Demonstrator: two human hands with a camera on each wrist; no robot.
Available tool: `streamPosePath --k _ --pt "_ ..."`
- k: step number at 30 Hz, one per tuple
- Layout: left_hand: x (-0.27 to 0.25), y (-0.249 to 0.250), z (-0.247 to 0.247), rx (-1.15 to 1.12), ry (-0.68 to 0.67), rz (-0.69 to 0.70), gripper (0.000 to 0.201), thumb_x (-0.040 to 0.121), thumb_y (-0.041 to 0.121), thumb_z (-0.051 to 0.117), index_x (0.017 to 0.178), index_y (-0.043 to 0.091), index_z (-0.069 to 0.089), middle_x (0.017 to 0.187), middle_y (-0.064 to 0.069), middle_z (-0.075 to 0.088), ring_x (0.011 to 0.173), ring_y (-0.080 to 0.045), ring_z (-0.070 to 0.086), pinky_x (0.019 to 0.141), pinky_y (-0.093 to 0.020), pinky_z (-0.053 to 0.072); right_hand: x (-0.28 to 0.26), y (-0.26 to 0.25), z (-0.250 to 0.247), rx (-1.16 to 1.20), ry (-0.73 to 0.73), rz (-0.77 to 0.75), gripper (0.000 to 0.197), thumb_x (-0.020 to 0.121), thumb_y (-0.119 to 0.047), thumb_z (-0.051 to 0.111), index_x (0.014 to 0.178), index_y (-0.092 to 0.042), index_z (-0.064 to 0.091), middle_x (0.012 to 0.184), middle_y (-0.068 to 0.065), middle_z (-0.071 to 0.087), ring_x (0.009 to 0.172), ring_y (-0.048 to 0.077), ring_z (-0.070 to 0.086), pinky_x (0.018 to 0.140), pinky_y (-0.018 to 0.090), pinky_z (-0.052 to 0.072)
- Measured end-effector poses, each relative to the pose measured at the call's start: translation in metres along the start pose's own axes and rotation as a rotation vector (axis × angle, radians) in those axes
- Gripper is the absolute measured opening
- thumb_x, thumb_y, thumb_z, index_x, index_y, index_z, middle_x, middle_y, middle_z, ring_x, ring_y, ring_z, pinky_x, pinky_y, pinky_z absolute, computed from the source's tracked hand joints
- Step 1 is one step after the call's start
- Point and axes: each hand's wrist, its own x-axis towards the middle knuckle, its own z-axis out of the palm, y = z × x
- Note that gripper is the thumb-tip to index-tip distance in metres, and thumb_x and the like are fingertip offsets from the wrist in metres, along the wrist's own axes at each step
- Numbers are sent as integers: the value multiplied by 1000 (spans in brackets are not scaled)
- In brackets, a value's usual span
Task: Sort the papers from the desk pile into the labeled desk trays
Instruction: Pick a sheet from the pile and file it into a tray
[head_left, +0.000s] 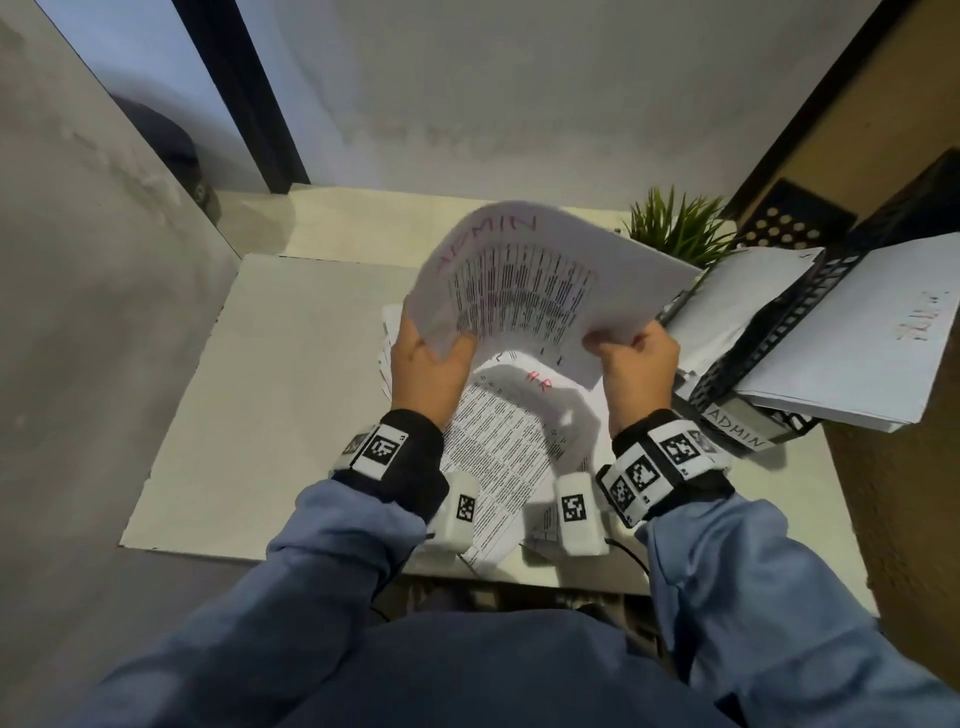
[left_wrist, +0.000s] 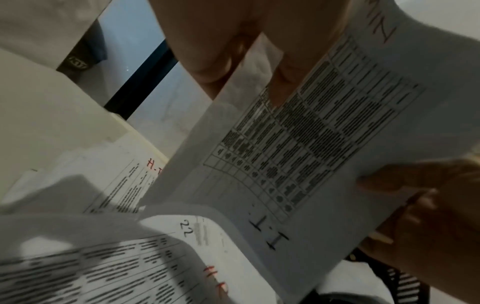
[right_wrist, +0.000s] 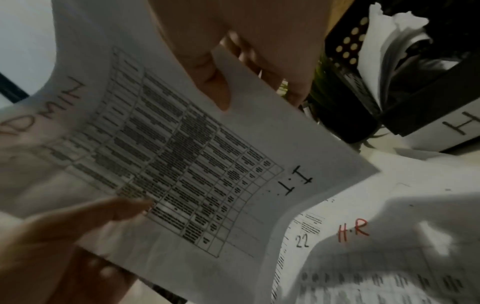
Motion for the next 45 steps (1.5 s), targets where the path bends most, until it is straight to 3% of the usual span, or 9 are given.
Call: streamPosePath --k 6,9,16,22,25,28,33,40,45 --pt "-14 -38 -4 239 -244 -209 15 89 23 59 93 9 60 86 -7 65 79 -22 62 75 -31 51 -19 45 -6 -215 -43 209 32 81 8 57 59 -14 48 58 -3 48 54 10 46 62 24 42" --pt "-14 -39 -3 283 -311 -203 25 91 27 58 69 14 57 67 -1 59 63 -18 57 54 -14 45 -10 50 -10 -248 -31 245 29 79 7 55 56 -8 47 57 1 46 59 13 48 71 27 38" --pt "-17 48 29 336 -462 81 47 94 24 51 51 17 34 39 11 26 28 -5 21 36 -14 19 17 -17 -55 -217 -22 33 11 84 5 52 90 4 61 79 16 59 75 28 57 63 24 49" --pt "-40 124 95 343 -589 420 47 95 11 44 50 17 32 45 5 28 36 -8 27 41 -18 19 43 -41 -145 -373 468 -165 47 81 -16 64 126 -13 53 108 8 60 97 18 57 83 23 49" --pt "-57 149 130 388 -592 589 42 95 9 42 55 17 34 47 9 29 40 -7 28 43 -17 22 51 -29 -184 -623 651 127 77 76 -31 69 141 -10 34 141 17 36 129 34 35 104 49 37" --pt "-69 155 163 443 -611 675 19 88 7 41 95 7 59 64 -2 54 55 -19 49 55 -21 46 49 -13 -203 -627 571 374 69 76 -35 71 131 -1 45 136 22 46 124 38 45 97 46 41" --pt "-92 149 211 603 -674 745 57 84 4 44 139 11 37 108 -22 64 91 -39 61 79 -44 51 52 -17 -208 -586 488 133 37 82 -16 64 114 2 61 113 25 63 103 36 61 73 34 43" --pt "-99 111 265 712 -780 545 54 87 -1 40 139 11 33 117 -21 59 99 -42 58 82 -48 47 43 -60 -209 -581 437 256 39 101 -7 24 137 3 36 142 24 39 133 33 38 109 38 27" --pt "-94 91 282 682 -909 432 47 86 2 44 132 7 37 121 -22 55 105 -39 57 86 -45 47 50 -62 -226 -542 400 82 25 86 -2 51 97 20 56 100 33 62 105 42 58 77 36 42"
